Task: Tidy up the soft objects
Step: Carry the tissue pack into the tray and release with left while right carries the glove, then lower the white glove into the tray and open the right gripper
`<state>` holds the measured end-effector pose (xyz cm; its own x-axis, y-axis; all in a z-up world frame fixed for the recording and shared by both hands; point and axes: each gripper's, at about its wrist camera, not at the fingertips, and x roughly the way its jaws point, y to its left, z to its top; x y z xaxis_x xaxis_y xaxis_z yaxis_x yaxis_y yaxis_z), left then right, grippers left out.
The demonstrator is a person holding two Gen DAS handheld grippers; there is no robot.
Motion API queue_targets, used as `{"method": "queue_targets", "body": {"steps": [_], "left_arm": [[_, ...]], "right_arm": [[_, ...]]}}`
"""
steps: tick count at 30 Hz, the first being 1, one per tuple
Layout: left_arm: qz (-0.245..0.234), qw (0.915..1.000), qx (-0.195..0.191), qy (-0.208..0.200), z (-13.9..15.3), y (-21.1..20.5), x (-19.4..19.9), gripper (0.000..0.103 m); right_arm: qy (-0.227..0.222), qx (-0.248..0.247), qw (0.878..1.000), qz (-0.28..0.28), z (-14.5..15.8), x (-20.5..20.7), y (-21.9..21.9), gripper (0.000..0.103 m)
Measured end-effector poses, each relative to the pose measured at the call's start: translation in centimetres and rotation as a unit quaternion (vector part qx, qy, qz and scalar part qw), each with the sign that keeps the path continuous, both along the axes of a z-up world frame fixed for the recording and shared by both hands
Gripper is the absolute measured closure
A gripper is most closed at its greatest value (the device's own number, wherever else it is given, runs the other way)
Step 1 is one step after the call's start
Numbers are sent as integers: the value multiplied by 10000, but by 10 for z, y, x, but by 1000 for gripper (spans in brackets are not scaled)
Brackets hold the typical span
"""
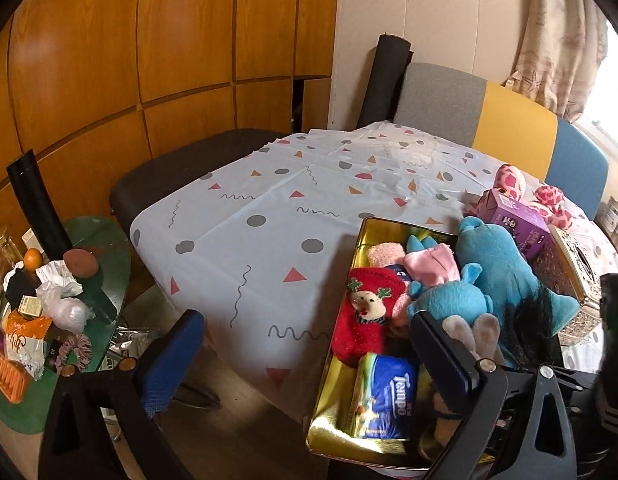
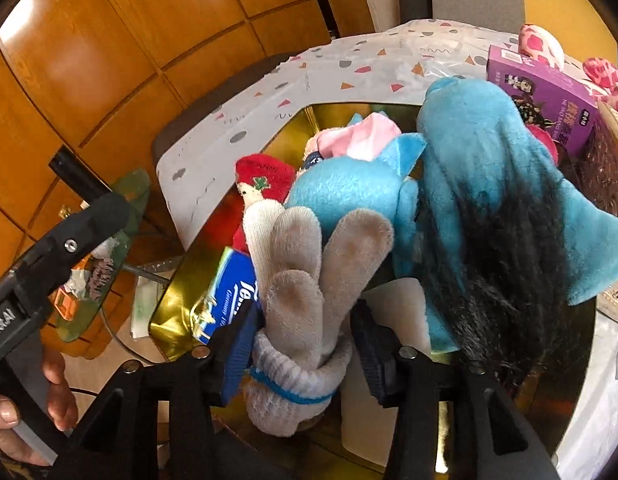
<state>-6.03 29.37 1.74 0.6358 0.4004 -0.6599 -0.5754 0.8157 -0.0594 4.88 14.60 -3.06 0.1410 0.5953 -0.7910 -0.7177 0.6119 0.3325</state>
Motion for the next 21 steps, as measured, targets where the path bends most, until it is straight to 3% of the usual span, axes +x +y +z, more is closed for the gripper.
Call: {"method": "queue_targets", "body": {"steps": [5, 9, 14, 21], "left_arm": [[-93, 9999, 50, -118, 8, -9, 1, 0], [-204, 9995, 110, -202, 16, -21, 5, 0], [-436, 9983, 218, -304, 23, -47, 11, 0], [-840, 9956, 181, -386, 25, -92, 25, 0]], "right_arm": [[-331, 407, 9985, -165, 27, -10, -25, 40], [-915, 532, 9924, -631, 51, -18, -55, 39], [-1709, 130, 9718, -1622, 66, -21, -85, 39], [-2101, -372, 9461, -2435, 63, -20, -117, 39]]}}
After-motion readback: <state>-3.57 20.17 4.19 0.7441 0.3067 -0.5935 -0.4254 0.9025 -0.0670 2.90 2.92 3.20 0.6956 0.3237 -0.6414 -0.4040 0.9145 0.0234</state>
